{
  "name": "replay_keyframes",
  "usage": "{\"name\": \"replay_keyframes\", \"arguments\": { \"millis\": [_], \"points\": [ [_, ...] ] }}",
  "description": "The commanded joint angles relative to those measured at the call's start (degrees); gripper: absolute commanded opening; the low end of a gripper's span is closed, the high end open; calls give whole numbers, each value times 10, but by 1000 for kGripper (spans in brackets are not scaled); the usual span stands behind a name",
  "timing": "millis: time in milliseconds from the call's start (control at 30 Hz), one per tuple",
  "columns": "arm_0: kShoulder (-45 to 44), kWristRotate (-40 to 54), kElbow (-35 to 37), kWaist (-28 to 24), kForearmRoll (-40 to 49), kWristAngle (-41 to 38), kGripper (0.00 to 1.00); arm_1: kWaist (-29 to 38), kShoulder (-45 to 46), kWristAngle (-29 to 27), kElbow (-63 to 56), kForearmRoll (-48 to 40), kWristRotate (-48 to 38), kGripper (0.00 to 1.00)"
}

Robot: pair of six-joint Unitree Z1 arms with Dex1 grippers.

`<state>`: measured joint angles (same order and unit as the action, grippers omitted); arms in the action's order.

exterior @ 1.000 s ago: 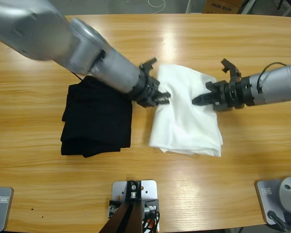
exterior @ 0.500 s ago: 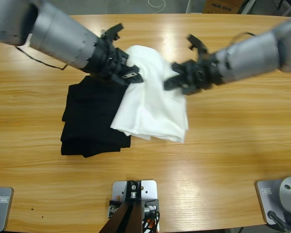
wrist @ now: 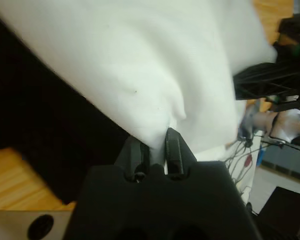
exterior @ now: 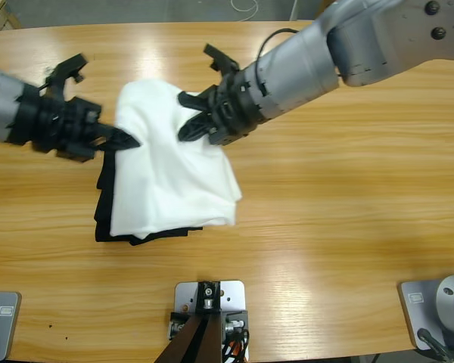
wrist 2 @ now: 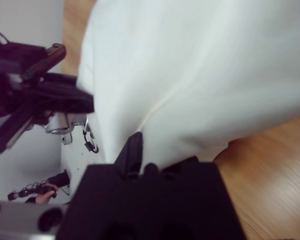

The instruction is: Fold clothes

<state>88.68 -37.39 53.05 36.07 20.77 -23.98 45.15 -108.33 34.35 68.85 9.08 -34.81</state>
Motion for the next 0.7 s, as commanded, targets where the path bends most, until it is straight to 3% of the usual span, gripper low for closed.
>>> {"name": "replay_keyframes", "arguments": {
  "millis": [33,500,533,567,600,633,667,700],
  "points": [
    [-66,32,-128,-63,1,17,0,36,-71,-11,38,17,-15,0],
    [-17,57,-165,-80,-33,19,0,37,-150,-31,77,-6,-7,0],
    [-11,57,-168,-81,-39,19,0,37,-147,-44,78,-3,-7,224],
    [1,57,-169,-82,-43,17,0,37,-143,-61,78,5,-9,685],
    [18,57,-169,-83,-47,9,0,37,-138,-80,77,11,-9,949],
    [34,56,-168,-85,-55,1,139,37,-133,-96,76,18,-14,1000],
    [49,59,-168,-86,-70,-8,659,37,-130,-113,77,28,-21,1000],
    [60,62,-168,-86,-84,-12,955,37,-126,-123,77,33,-25,1000]
  ]
}}
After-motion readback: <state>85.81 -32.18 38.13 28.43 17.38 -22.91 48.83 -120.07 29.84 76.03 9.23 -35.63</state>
